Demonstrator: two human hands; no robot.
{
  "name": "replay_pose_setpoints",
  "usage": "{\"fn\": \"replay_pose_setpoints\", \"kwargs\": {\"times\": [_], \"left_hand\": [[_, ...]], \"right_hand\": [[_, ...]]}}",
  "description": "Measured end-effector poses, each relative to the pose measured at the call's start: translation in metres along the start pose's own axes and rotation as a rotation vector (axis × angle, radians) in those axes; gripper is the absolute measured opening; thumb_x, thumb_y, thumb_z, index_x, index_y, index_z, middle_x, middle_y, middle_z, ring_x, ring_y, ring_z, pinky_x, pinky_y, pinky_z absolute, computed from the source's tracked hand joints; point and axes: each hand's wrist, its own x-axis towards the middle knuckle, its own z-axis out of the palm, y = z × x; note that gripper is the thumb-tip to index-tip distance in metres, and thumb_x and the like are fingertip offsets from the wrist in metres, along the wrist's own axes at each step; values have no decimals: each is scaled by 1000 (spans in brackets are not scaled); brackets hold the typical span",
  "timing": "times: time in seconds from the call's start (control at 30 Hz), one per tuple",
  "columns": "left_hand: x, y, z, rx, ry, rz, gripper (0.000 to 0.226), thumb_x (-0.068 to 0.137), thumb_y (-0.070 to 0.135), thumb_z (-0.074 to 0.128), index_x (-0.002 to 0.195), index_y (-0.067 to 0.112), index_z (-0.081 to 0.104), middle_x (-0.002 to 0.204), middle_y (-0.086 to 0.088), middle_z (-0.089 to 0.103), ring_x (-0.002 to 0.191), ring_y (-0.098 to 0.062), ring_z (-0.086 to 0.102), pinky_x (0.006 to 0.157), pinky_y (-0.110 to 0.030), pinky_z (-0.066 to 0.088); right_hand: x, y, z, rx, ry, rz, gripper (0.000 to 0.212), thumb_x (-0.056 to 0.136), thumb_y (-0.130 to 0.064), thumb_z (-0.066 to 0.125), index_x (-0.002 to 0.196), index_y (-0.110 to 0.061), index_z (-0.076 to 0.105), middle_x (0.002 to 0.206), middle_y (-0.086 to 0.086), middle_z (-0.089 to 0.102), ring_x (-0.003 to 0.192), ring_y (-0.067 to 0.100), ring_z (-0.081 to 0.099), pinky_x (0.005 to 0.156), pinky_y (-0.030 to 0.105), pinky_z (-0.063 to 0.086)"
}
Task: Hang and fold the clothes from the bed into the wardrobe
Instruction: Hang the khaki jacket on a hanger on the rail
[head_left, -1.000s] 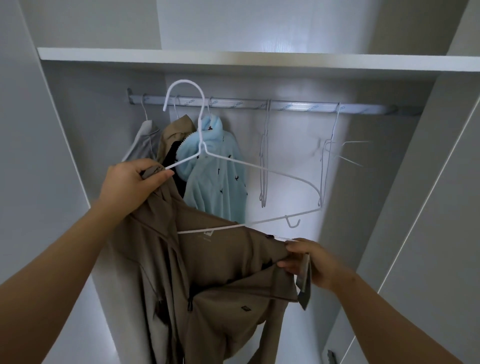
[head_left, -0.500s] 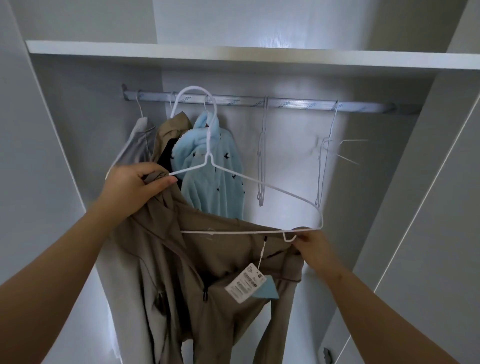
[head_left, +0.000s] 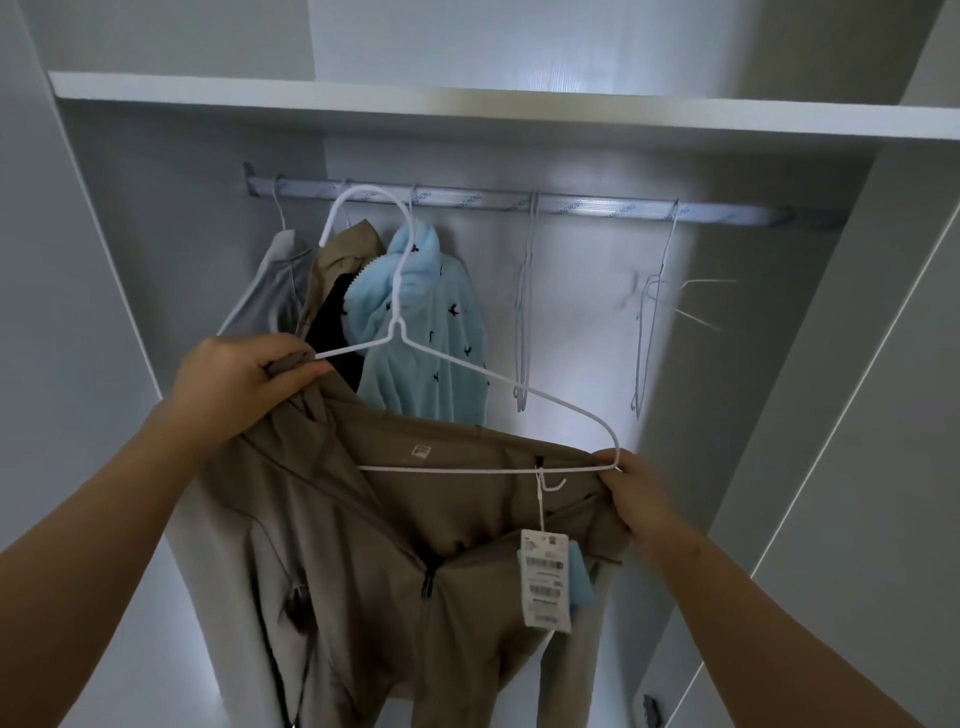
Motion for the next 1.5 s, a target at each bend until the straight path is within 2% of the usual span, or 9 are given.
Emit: {"fn": "replay_pose_setpoints", "kwargs": {"times": [0.17, 0.37, 0.57, 0.73, 0.87, 1.07, 1.23, 1.4, 1.5], "left_hand": [[-3, -6, -7, 40, 9, -16, 72, 89, 64, 30, 67, 8, 69, 51, -6, 58, 46, -24, 57, 51, -23, 37], [-12, -10, -9, 81, -71, -11, 78, 87, 70, 22, 67, 12, 69, 56, -9, 62, 52, -26, 61, 50, -36, 48], [-20, -1, 0, 225, -83, -112, 54, 83, 51, 39, 68, 9, 70, 59, -13, 65, 53, -30, 63, 47, -38, 50], [-22, 30, 21, 205, -138, -89, 39, 80, 43, 48, 64, 13, 67, 53, -4, 63, 47, -21, 60, 44, -24, 42], [-24, 56, 41, 74, -194, -205, 14, 77, 28, 74, 73, 15, 71, 62, -1, 67, 58, -17, 62, 51, -21, 36], [-23, 52, 35, -250, -136, -447, 9, 75, 21, 76, 82, 17, 73, 70, 22, 62, 72, 10, 55, 63, -8, 42], [-15, 54, 35, -409, -248, -524, 3, 84, 23, 66, 83, 25, 69, 79, 15, 66, 78, 0, 60, 72, -10, 44], [13, 58, 41, -502, -21, -813, 17, 93, 15, 53, 84, 20, 66, 88, 3, 65, 85, -10, 58, 81, -23, 44], [37, 67, 37, -995, 95, -1000, 23, 90, 2, 55, 85, 22, 65, 80, -2, 62, 66, -9, 60, 59, -20, 51]], "right_hand": [[-8, -4, -1, -511, 38, -342, 21, 97, -8, 41, 95, -11, 62, 85, -1, 57, 79, 16, 50, 67, 22, 32], [-12, -15, -1, -746, 82, -382, 25, 97, -4, 37, 111, -3, 57, 99, 14, 63, 81, 21, 50, 70, 24, 34], [-16, -19, 16, -599, 82, -291, 28, 96, -2, 34, 112, -2, 57, 99, 14, 62, 77, 18, 47, 67, 21, 32], [-22, -30, 33, -424, 68, -336, 25, 95, 1, 36, 101, -4, 60, 87, 2, 56, 70, 9, 47, 60, 5, 33], [-35, -49, 50, -377, -14, -459, 26, 95, 2, 38, 93, -11, 60, 84, -5, 57, 70, -4, 49, 66, -2, 36], [-37, -59, 28, -607, 99, -543, 23, 94, -34, 51, 114, -33, 60, 124, -4, 54, 119, 21, 46, 106, 41, 27], [-39, -63, 16, -655, -21, -433, 33, 91, -52, 42, 68, -31, 51, 63, -12, 55, 66, 6, 53, 92, 46, 43], [-46, -59, 23, -698, -4, -472, 38, 88, -54, 49, 75, -21, 63, 62, -11, 57, 65, 10, 56, 90, 38, 45], [-48, -55, 27, -696, -46, -457, 35, 86, -55, 50, 77, -24, 63, 67, -10, 60, 67, 7, 55, 93, 40, 44]]}}
